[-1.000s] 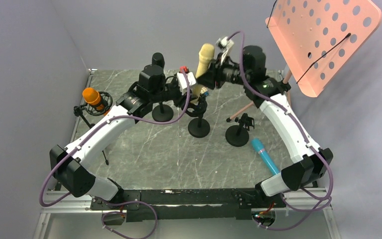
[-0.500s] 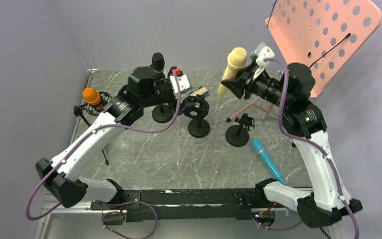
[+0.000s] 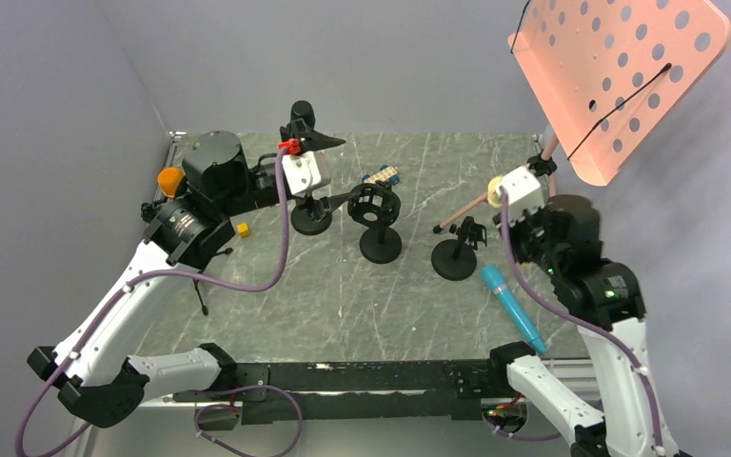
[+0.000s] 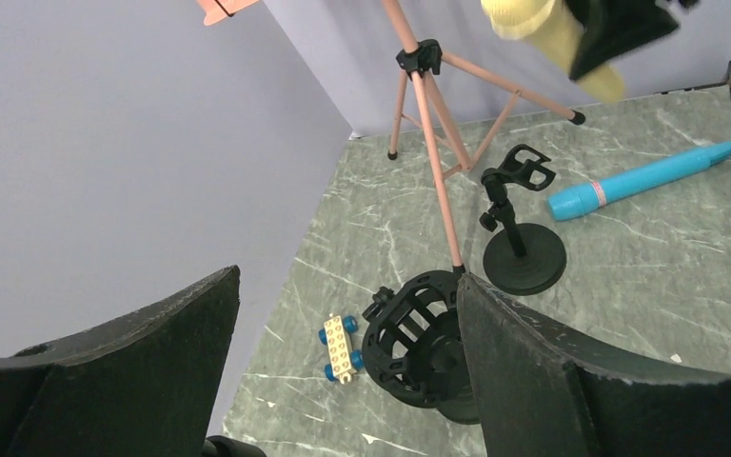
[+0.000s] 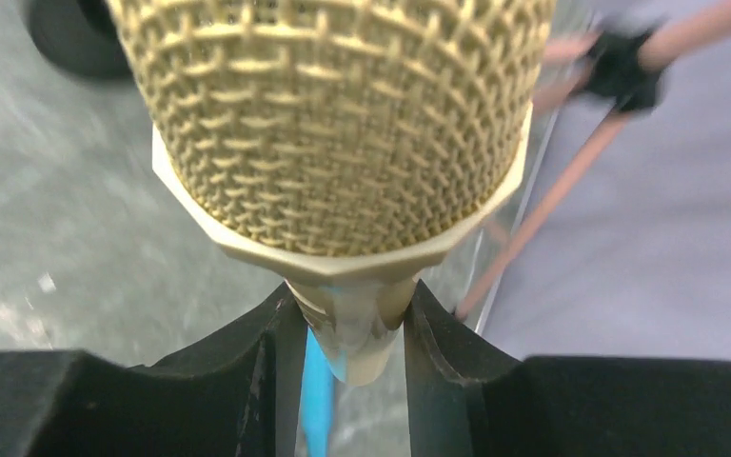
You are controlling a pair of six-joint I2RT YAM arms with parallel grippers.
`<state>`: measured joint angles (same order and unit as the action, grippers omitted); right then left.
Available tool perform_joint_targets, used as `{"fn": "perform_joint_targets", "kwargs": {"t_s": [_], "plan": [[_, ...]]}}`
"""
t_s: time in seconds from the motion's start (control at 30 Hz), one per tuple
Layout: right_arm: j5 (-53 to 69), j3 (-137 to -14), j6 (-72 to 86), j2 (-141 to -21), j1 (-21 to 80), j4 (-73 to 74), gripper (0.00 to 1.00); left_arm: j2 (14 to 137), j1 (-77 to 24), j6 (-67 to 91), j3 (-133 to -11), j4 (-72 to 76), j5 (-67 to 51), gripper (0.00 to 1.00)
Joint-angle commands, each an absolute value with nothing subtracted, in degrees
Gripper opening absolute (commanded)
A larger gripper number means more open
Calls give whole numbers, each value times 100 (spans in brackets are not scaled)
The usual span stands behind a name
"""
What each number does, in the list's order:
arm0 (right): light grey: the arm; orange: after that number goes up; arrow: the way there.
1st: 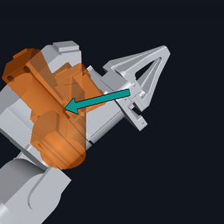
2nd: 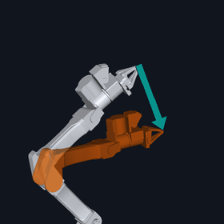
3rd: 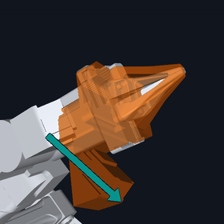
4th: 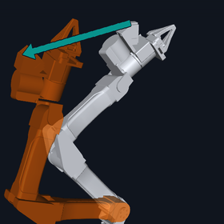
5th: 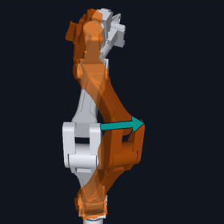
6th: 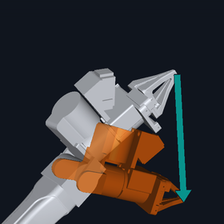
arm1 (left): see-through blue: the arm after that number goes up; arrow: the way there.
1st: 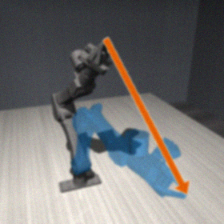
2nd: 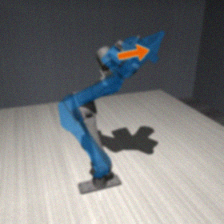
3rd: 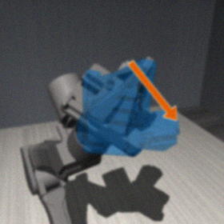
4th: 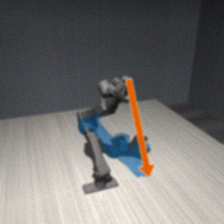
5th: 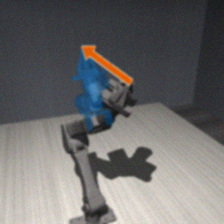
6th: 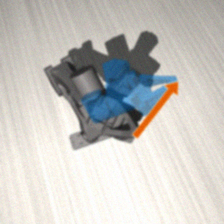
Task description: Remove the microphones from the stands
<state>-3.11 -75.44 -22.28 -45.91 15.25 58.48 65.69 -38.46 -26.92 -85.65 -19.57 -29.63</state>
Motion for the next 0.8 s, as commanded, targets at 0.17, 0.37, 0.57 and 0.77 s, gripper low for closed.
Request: {"fn": "perform_joint_targets", "kwargs": {"t_s": [0.17, 0.37, 0.57, 0.77], "plan": [[-1336, -5721, -2287, -4104, 1212, 6893, 0, 6561, -3862, -2711, -8819, -1897, -3292, 89], [-1041, -5378, -2745, -4211, 745, 6684, 0, 6385, -3861, -2659, -8642, -1893, -3322, 92], [-105, -5188, -4189, -4733, -990, 6202, 0, 6242, -3725, -2937, -8587, -2077, -3308, 93], [1223, -5582, -5799, -6102, -2881, 6057, 0, 6145, -3419, -3063, -8674, -2041, -3125, 94]]}}
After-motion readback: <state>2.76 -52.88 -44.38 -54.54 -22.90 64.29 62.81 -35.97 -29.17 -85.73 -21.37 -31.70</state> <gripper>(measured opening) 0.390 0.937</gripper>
